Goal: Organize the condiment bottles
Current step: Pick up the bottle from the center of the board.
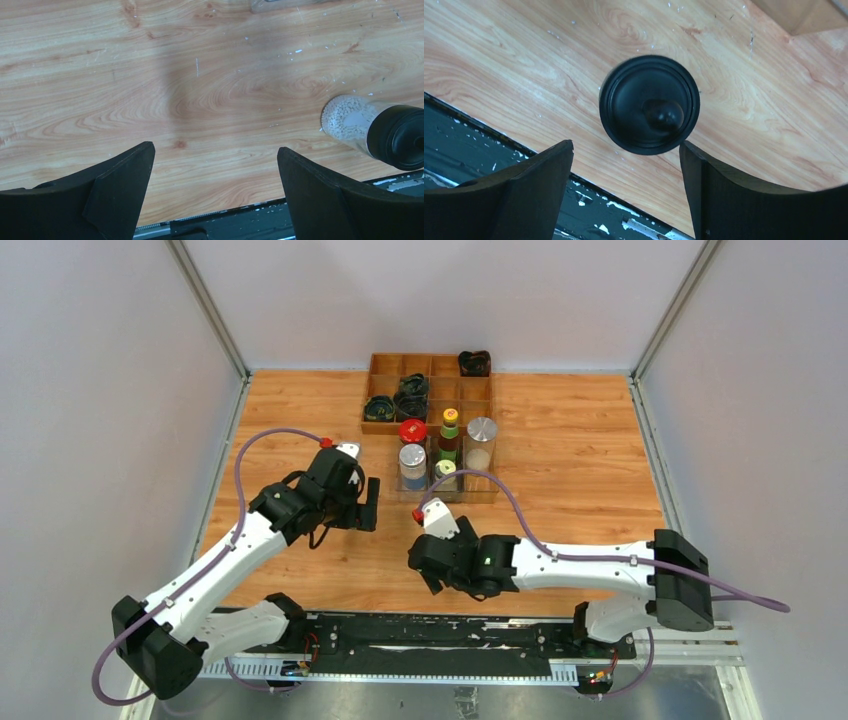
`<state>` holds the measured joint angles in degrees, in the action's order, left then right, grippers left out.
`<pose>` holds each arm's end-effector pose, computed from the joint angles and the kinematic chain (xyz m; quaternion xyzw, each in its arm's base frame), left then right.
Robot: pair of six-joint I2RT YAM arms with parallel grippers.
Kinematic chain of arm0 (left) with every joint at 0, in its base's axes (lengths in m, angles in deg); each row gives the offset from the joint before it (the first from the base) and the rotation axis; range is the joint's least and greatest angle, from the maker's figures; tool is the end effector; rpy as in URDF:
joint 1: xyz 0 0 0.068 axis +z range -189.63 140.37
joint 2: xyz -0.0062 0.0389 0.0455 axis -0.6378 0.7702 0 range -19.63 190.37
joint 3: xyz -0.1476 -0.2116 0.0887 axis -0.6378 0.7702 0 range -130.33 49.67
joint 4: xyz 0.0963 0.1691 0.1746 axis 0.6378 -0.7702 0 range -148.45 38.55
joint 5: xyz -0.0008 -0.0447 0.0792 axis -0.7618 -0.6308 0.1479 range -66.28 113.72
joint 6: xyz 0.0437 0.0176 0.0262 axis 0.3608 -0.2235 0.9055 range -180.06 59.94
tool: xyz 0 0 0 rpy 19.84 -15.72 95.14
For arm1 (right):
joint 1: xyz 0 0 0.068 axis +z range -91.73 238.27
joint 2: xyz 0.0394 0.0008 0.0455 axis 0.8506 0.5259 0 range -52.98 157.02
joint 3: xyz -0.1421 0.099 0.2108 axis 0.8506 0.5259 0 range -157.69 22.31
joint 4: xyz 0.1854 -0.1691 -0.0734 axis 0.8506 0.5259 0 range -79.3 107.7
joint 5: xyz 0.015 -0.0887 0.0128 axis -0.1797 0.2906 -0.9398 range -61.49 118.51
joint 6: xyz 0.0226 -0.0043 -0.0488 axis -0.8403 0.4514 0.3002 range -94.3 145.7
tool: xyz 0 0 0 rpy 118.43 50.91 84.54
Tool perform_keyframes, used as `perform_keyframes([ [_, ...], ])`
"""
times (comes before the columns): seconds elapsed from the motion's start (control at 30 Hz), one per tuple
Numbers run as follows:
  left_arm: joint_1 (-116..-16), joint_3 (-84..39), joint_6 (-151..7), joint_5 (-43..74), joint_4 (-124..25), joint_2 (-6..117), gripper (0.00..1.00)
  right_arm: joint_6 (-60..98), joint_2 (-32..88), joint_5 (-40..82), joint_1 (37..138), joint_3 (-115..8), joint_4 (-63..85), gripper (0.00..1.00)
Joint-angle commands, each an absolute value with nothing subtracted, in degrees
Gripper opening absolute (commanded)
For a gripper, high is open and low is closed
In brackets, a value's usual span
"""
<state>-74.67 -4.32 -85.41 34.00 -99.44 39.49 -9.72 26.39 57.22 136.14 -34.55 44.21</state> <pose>0.1668 -0.1093 0.2908 0.0516 0.9438 -0.0850 0.3151 0.0754 0.2695 0.2473 -0.2679 0.8899 0.1060 0.3537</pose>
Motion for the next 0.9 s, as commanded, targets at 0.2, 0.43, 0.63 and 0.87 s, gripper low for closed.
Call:
perform_keyframes([
  [0.2, -74.31, -4.03, -85.29, 33.47, -98.47, 38.31, 1.00, -10.63, 28.49, 63.35, 135.10, -37.31, 43.92, 0.84],
  [0.43, -74.26, -4.20, -85.34, 33.38, -98.50, 38.58, 1.00, -9.95, 27.88, 63.25, 132.52, -36.62, 41.92, 0.82],
  [0.63, -74.27, -4.20, -85.38, 33.36, -98.47, 38.88, 1.00, -9.10, 27.88, 60.47, 129.81, -35.81, 38.90, 0.81],
  [0.87, -74.28, -4.11, -85.29, 33.54, -98.47, 39.18, 1.00, -8.49, 28.31, 58.40, 127.96, -34.80, 36.59, 0.77],
])
